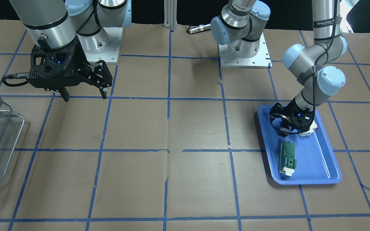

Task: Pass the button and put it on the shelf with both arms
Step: 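Grasp the red push-button's clear block with the left gripper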

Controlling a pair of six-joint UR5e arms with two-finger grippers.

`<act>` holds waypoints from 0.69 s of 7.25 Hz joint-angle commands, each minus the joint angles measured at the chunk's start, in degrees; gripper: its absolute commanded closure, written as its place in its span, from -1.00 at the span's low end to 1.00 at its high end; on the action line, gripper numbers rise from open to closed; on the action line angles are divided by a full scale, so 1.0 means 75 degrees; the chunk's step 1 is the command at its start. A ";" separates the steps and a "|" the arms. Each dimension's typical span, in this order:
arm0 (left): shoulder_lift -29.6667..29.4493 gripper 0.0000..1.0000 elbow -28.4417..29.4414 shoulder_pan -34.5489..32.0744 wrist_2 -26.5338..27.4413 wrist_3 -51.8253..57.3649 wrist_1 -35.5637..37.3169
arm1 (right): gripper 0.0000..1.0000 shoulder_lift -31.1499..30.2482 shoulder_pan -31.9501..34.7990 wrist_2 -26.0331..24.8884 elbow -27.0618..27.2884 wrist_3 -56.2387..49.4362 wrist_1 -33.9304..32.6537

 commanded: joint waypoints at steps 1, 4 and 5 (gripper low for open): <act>-0.0020 0.25 0.0025 0.0012 0.0039 0.0099 0.0019 | -1.00 0.0000 -0.0030 -0.0004 -0.0023 0.0001 -0.0036; 0.0248 0.98 0.0060 -0.0080 -0.0008 0.0088 -0.0133 | -1.00 -0.0082 -0.1231 0.0055 -0.0257 -0.0464 0.0010; 0.0331 0.98 0.0072 -0.0082 -0.0309 0.0076 -0.0145 | -1.00 -0.0129 -0.1597 0.0055 -0.0374 -0.0769 0.0104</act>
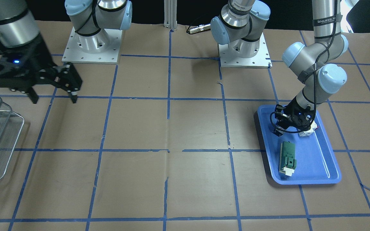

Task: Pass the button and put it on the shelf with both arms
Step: 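Grasp the red push-button's clear block with the left gripper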

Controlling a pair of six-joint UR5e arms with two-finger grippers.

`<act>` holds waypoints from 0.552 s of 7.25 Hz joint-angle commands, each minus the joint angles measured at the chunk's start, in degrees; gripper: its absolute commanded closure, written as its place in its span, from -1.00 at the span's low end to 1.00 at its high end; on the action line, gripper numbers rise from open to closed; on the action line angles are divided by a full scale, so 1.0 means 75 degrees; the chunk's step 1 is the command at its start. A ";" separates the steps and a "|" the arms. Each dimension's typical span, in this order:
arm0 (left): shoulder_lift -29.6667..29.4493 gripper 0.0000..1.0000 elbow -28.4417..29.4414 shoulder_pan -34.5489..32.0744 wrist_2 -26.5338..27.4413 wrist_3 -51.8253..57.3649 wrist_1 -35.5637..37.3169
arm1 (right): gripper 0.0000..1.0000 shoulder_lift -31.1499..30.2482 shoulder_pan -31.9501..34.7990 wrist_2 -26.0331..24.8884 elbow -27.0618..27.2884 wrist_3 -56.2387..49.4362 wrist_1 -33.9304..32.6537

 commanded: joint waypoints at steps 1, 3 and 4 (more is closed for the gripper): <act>0.0398 0.98 0.0022 -0.0057 -0.0491 -0.0039 -0.0355 | -1.00 -0.0087 -0.0832 -0.0057 -0.0171 -0.0671 0.0390; 0.1112 0.98 0.0500 -0.0255 -0.1660 -0.0098 -0.1862 | -1.00 -0.0111 -0.1466 0.0024 -0.0183 -0.1747 0.0464; 0.1452 0.98 0.0897 -0.0883 -0.1712 -0.0272 -0.2462 | -1.00 -0.0111 -0.1712 0.0048 -0.0183 -0.1915 0.0499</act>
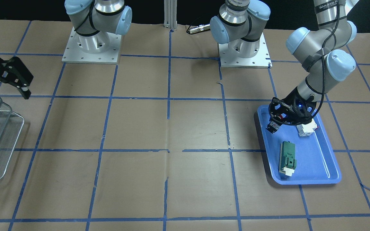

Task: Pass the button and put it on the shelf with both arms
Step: 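Carry the button to table center with left gripper while right gripper approaches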

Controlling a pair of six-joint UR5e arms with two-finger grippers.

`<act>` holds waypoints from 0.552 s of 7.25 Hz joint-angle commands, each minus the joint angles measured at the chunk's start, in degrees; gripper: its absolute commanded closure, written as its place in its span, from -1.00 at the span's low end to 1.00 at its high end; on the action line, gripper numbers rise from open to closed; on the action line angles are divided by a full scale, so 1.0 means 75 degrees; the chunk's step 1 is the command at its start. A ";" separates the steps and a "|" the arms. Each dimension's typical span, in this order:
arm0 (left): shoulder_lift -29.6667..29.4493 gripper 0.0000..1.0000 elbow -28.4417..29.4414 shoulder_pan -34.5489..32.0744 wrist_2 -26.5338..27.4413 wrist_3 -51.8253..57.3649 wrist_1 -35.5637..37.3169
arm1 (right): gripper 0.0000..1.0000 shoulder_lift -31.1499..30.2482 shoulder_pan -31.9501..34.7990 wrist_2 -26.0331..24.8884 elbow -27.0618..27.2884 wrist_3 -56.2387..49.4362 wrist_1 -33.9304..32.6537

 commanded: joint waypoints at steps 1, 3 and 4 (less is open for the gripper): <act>0.0700 0.98 0.0950 -0.1423 -0.0360 -0.0573 -0.1341 | -1.00 0.0019 -0.0660 0.0570 0.0006 -0.0464 0.0373; 0.0762 0.98 0.2086 -0.3857 -0.0431 -0.1057 -0.1651 | -1.00 0.0055 -0.1409 0.2732 0.0041 -0.1071 0.1843; 0.0611 0.98 0.2486 -0.4740 -0.0442 -0.1046 -0.1605 | -1.00 0.0090 -0.1633 0.3498 0.0076 -0.1306 0.2432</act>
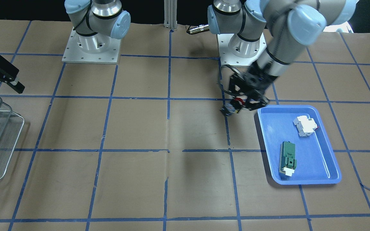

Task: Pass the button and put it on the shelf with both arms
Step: 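Carry the button to table center with left gripper while right gripper approaches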

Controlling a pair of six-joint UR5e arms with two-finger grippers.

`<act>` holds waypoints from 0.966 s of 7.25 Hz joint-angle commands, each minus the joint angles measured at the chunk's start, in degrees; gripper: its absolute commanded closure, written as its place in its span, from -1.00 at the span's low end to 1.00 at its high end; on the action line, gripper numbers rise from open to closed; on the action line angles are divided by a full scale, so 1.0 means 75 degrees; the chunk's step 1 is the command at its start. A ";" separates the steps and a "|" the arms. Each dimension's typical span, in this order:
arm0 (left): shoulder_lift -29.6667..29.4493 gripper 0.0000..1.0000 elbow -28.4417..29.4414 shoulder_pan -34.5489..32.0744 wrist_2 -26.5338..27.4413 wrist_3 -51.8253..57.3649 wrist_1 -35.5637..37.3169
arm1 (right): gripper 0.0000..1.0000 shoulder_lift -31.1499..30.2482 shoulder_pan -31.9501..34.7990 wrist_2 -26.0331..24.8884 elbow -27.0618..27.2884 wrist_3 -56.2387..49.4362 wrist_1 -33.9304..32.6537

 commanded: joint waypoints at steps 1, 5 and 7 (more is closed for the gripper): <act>-0.0215 0.98 0.0828 -0.1642 -0.0080 0.0056 -0.0014 | -1.00 0.0140 -0.0381 0.1506 0.0049 -0.0402 0.1063; -0.1105 0.98 0.1532 -0.2826 -0.0805 0.0331 0.0677 | -1.00 0.0503 -0.0404 0.3733 0.0072 -0.1547 0.2505; -0.1248 0.98 0.1570 -0.2981 -0.0784 0.0222 0.0748 | -1.00 0.0621 -0.0404 0.4308 0.0363 -0.1622 0.2541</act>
